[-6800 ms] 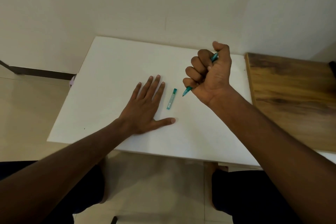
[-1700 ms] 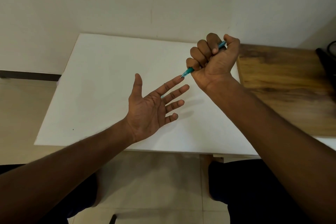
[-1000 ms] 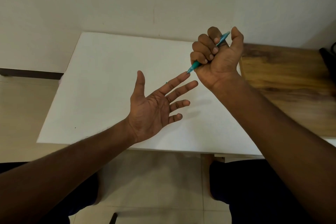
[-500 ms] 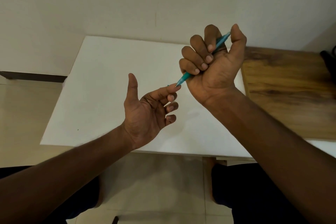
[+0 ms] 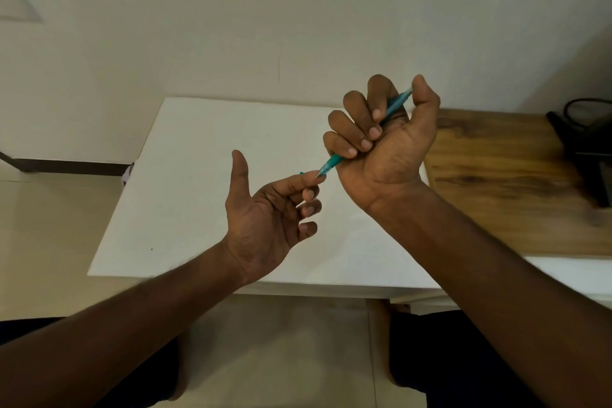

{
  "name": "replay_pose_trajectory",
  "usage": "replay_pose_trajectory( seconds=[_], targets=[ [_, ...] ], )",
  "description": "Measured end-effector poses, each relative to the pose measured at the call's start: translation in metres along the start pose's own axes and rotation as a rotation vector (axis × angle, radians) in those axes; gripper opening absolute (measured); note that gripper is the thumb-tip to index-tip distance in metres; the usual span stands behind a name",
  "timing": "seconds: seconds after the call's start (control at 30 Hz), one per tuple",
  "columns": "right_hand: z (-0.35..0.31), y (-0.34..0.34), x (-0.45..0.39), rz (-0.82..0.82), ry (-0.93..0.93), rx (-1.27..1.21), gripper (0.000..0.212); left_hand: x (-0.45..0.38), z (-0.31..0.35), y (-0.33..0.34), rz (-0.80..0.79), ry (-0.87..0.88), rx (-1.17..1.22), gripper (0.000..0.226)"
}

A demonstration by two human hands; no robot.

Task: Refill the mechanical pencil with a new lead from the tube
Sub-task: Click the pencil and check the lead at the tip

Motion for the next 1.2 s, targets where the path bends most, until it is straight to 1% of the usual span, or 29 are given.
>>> replay_pose_trajectory(
  seconds=[0.2,0.27,0.37,0.4,0.47,0.57,0.63,0.67,0.7,0.73,0.77,0.8,0.87,0.93,1.07,1.13,1.2],
  targets=[
    [-0.009,0.004,-0.001,-0.011,-0.023,-0.012,0.065,0.004,0.008,0.007,-0.052,0.026,-0.015,0.111],
    [-0.006,-0.003,-0.003,0.000,-0.010,-0.012,0.059,0.002,0.007,0.003,-0.039,0.025,-0.030,0.111],
    [-0.002,-0.022,-0.009,0.084,0.017,0.028,0.048,-0.004,0.006,-0.008,0.031,0.011,-0.117,0.110],
    [-0.001,-0.030,-0.012,0.133,0.031,0.060,0.045,-0.007,0.006,-0.014,0.081,-0.002,-0.177,0.108],
    [0.000,-0.048,-0.021,0.282,0.079,0.168,0.042,-0.015,0.007,-0.029,0.220,-0.036,-0.364,0.098],
    [0.001,-0.080,-0.032,0.527,0.215,0.399,0.043,-0.025,0.018,-0.055,0.423,-0.045,-0.749,0.067],
    [0.000,-0.099,-0.035,0.620,0.332,0.630,0.042,-0.030,0.030,-0.074,0.510,-0.003,-1.080,0.043],
    [-0.001,-0.107,-0.036,0.632,0.387,0.807,0.040,-0.032,0.037,-0.083,0.508,0.026,-1.284,0.032],
    [-0.002,-0.115,-0.037,0.626,0.437,0.997,0.039,-0.036,0.041,-0.089,0.452,0.032,-1.478,0.024],
    [-0.002,-0.121,-0.038,0.606,0.474,1.161,0.038,-0.040,0.044,-0.093,0.360,0.021,-1.662,0.031],
    [0.000,-0.126,-0.038,0.579,0.503,1.287,0.038,-0.044,0.044,-0.098,0.252,0.002,-1.815,0.045],
    [0.003,-0.131,-0.039,0.547,0.531,1.384,0.037,-0.048,0.042,-0.104,0.163,-0.017,-1.919,0.060],
    [0.011,-0.142,-0.040,0.470,0.593,1.495,0.036,-0.054,0.041,-0.109,0.086,-0.003,-2.003,0.078],
    [0.019,-0.153,-0.041,0.424,0.635,1.529,0.035,-0.061,0.039,-0.110,0.062,0.034,-2.029,0.084],
    [0.029,-0.162,-0.045,0.378,0.730,1.616,0.028,-0.074,0.041,-0.106,0.009,0.061,-2.121,0.083],
    [0.034,-0.162,-0.048,0.369,0.790,1.620,0.022,-0.079,0.044,-0.106,0.020,0.059,-2.128,0.080],
    [0.038,-0.158,-0.051,0.351,0.811,1.624,0.019,-0.082,0.043,-0.104,0.028,0.065,-2.116,0.079]
  ],
)
Point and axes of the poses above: each hand's wrist, its own x-axis away from the middle knuckle, its own y-axis out of the palm, z = x × y, the point moved 5 cm from there along -x, towards the middle knuckle, and after that the axes turned 4 degrees about -x, right-handed, at the moved point
